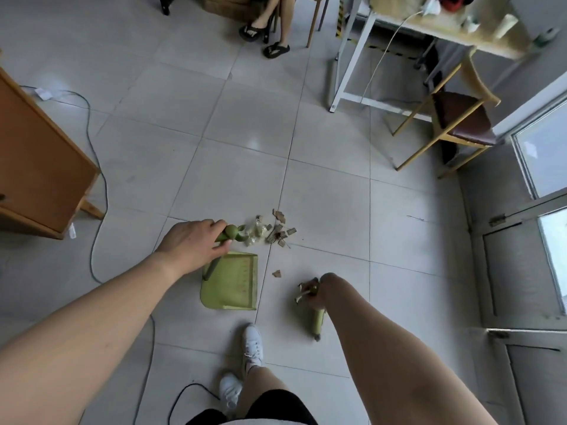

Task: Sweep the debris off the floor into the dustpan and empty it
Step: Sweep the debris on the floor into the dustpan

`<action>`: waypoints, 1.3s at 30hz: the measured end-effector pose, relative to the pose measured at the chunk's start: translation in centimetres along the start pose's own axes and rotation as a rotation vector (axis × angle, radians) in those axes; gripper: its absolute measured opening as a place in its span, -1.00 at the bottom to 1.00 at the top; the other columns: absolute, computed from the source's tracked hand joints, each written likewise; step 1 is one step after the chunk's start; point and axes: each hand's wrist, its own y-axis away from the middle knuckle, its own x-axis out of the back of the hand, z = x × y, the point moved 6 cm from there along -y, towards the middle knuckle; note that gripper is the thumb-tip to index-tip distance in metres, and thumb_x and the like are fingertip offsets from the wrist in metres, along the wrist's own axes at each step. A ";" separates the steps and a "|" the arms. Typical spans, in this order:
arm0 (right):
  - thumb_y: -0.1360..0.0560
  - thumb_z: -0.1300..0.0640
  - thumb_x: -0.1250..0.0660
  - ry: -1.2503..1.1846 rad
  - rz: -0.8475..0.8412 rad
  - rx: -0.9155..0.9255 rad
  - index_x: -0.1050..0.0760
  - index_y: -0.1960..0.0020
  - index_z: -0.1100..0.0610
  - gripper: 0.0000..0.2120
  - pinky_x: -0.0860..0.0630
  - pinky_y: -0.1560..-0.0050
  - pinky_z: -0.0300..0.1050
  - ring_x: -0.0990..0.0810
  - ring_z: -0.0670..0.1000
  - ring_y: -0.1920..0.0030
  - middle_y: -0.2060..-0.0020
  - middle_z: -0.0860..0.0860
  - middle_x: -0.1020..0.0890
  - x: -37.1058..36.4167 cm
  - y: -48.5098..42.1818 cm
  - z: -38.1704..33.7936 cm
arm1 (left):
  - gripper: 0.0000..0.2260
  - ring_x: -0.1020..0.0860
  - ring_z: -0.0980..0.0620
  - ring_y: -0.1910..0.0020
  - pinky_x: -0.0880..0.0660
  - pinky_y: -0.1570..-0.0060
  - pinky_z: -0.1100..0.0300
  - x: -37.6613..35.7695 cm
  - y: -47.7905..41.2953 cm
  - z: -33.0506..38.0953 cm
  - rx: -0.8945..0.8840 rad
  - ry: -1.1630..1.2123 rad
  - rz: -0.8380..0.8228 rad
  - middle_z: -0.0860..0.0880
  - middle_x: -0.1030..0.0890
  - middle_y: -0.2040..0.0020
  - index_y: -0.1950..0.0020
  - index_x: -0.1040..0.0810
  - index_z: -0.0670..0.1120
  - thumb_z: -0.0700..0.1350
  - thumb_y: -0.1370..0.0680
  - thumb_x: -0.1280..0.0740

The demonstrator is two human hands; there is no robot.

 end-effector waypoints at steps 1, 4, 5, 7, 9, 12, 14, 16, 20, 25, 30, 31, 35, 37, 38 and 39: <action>-0.60 0.23 -0.05 -0.118 0.083 -0.143 -0.40 0.17 0.17 -0.78 -0.38 0.55 -0.25 -0.36 0.07 0.63 0.60 0.12 -0.43 -0.6 -1.0 0.2 | -0.70 -0.50 -0.01 0.26 -0.35 0.35 0.15 0.2 -0.6 -0.2 0.002 0.016 -0.003 0.04 -0.58 0.11 -0.11 -0.38 0.01 0.20 -0.58 -0.08; -0.59 0.23 -0.18 -0.190 0.046 -0.248 -0.48 0.08 0.18 -0.87 -0.52 0.51 -0.11 -0.45 0.06 0.51 0.44 0.10 -0.51 -4.3 -1.0 -0.2 | -0.71 -0.51 -0.03 0.31 -0.43 0.37 0.15 0.7 -1.9 -1.7 0.005 0.034 0.010 0.03 -0.57 0.17 -0.08 -0.39 0.00 0.20 -0.57 -0.12; -0.59 0.22 -0.19 -0.239 0.002 -0.265 -0.48 0.10 0.19 -0.87 -0.53 0.53 -0.09 -0.47 0.06 0.51 0.44 0.09 -0.52 -5.5 -1.1 -0.5 | -0.71 -0.52 -0.04 0.33 -0.44 0.38 0.15 0.7 -2.1 -2.4 0.012 0.036 0.014 0.02 -0.56 0.18 -0.06 -0.39 0.00 0.20 -0.57 -0.13; -0.59 0.21 -0.20 -0.315 -0.055 -0.310 -0.44 0.20 0.23 -0.80 -0.49 0.56 -0.18 -0.44 0.02 0.55 0.50 0.09 -0.50 -7.4 -0.7 -1.0 | -0.71 -0.51 -0.05 0.33 -0.42 0.39 0.16 0.5 -2.4 -3.8 0.036 0.072 0.019 0.03 -0.56 0.19 -0.04 -0.38 -0.01 0.20 -0.56 -0.14; -0.59 0.21 -0.18 -0.336 -0.113 -0.309 -0.40 0.28 0.27 -0.72 -0.39 0.56 -0.31 -0.40 0.00 0.56 0.63 0.11 -0.45 -9.5 -0.5 -2.6 | -0.71 -0.53 -0.05 0.30 -0.40 0.37 0.16 0.1 -2.8 -5.4 0.065 0.118 0.018 0.03 -0.57 0.17 -0.04 -0.39 -0.01 0.19 -0.55 -0.14; -0.59 0.18 -0.15 -0.383 -0.114 -0.292 -0.38 0.33 0.27 -0.66 -0.30 0.58 -0.32 -0.38 -0.01 0.63 0.72 0.12 -0.40 -12.6 0.6 -4.7 | -0.71 -0.54 -0.06 0.30 -0.36 0.39 0.16 -0.3 -3.7 -7.3 0.070 0.144 0.025 0.03 -0.58 0.18 -0.03 -0.39 -0.01 0.19 -0.55 -0.14; -0.61 0.18 -0.12 -0.422 -0.176 -0.281 -0.37 0.35 0.25 -0.63 -0.33 0.63 -0.37 -0.37 -0.03 0.69 0.72 0.10 -0.39 -15.7 1.5 -6.5 | -0.71 -0.51 -0.04 0.34 -0.30 0.42 0.18 -0.3 -4.9 -8.9 0.059 0.123 0.045 0.03 -0.59 0.19 -0.02 -0.39 -0.01 0.19 -0.55 -0.13; -0.62 0.16 -0.11 -0.526 -0.227 -0.310 -0.38 0.36 0.22 -0.62 -0.35 0.66 -0.35 -0.40 -0.03 0.62 0.70 0.10 -0.41 -18.8 1.8 -8.3 | -0.72 -0.47 -0.03 0.37 -0.27 0.44 0.18 0.1 -6.4 -11.0 0.061 0.114 0.055 0.02 -0.59 0.21 -0.02 -0.40 -0.02 0.18 -0.55 -0.14; -0.57 0.25 -0.06 -0.657 -0.284 -0.317 -0.34 0.37 0.17 -0.66 -0.32 0.63 -0.36 -0.38 -0.01 0.68 0.71 0.09 -0.40 -24.9 3.0 -12.5 | -0.73 -0.45 -0.04 0.40 -0.29 0.44 0.18 0.3 -9.7 -16.0 0.002 0.133 -0.004 0.02 -0.56 0.26 -0.01 -0.38 -0.02 0.17 -0.56 -0.16; -0.61 0.20 -0.10 -0.862 -0.211 -0.296 -0.40 0.30 0.25 -0.67 -0.43 0.49 -0.22 -0.42 -0.01 0.48 0.62 0.10 -0.44 -28.2 3.3 -16.7 | -0.77 -0.44 -0.01 0.41 -0.24 0.47 0.18 0.5 -12.5 -21.3 -0.056 0.155 -0.053 0.07 -0.46 0.34 0.04 -0.29 0.04 0.18 -0.56 -0.15; -0.61 0.16 -0.13 -0.899 -0.139 -0.259 -0.38 0.24 0.26 -0.72 -0.41 0.55 -0.20 -0.41 0.02 0.50 0.47 0.03 -0.45 -28.0 4.2 -17.2 | -0.78 -0.45 0.01 0.41 -0.24 0.49 0.18 1.1 -14.6 -24.2 -0.076 0.152 -0.083 0.07 -0.48 0.34 0.07 -0.25 0.06 0.19 -0.57 -0.14; -0.61 0.15 -0.14 -0.898 -0.127 -0.250 -0.39 0.24 0.24 -0.72 -0.41 0.56 -0.21 -0.40 0.02 0.52 0.48 0.03 -0.45 -27.5 4.5 -17.3 | -0.78 -0.45 0.02 0.41 -0.24 0.49 0.18 1.3 -14.9 -24.5 -0.077 0.149 -0.089 0.07 -0.48 0.34 0.07 -0.25 0.06 0.18 -0.57 -0.14; -0.59 0.13 -0.17 -0.939 -0.070 -0.224 -0.41 0.30 0.25 -0.68 -0.42 0.52 -0.18 -0.41 0.00 0.53 0.59 0.08 -0.45 -24.0 5.5 -18.7 | -0.77 -0.46 0.01 0.37 -0.26 0.46 0.16 2.5 -16.2 -24.2 -0.095 0.122 -0.120 0.05 -0.49 0.31 0.00 -0.31 0.02 0.17 -0.58 -0.14; -0.58 0.14 -0.15 -0.905 -0.040 -0.193 -0.42 0.29 0.25 -0.68 -0.42 0.51 -0.21 -0.42 0.00 0.51 0.56 0.07 -0.47 -21.7 5.8 -19.5 | -0.75 -0.48 -0.03 0.36 -0.26 0.45 0.17 3.2 -16.9 -23.5 -0.105 0.091 -0.112 0.04 -0.50 0.30 -0.04 -0.35 -0.01 0.16 -0.59 -0.14; -0.58 0.15 -0.14 -0.860 -0.031 -0.179 -0.42 0.28 0.25 -0.69 -0.41 0.51 -0.22 -0.42 0.00 0.51 0.55 0.07 -0.48 -20.8 5.7 -19.8 | -0.75 -0.49 -0.03 0.35 -0.26 0.45 0.17 3.4 -17.1 -23.2 -0.108 0.077 -0.111 0.03 -0.50 0.30 -0.05 -0.35 -0.03 0.15 -0.59 -0.14; -0.59 0.15 -0.14 -0.805 -0.022 -0.162 -0.42 0.28 0.25 -0.69 -0.40 0.52 -0.23 -0.42 0.00 0.51 0.58 0.08 -0.47 -19.8 5.6 -20.0 | -0.74 -0.50 -0.04 0.35 -0.26 0.46 0.17 3.6 -17.2 -22.8 -0.115 0.062 -0.109 0.03 -0.51 0.29 -0.07 -0.36 -0.03 0.15 -0.60 -0.14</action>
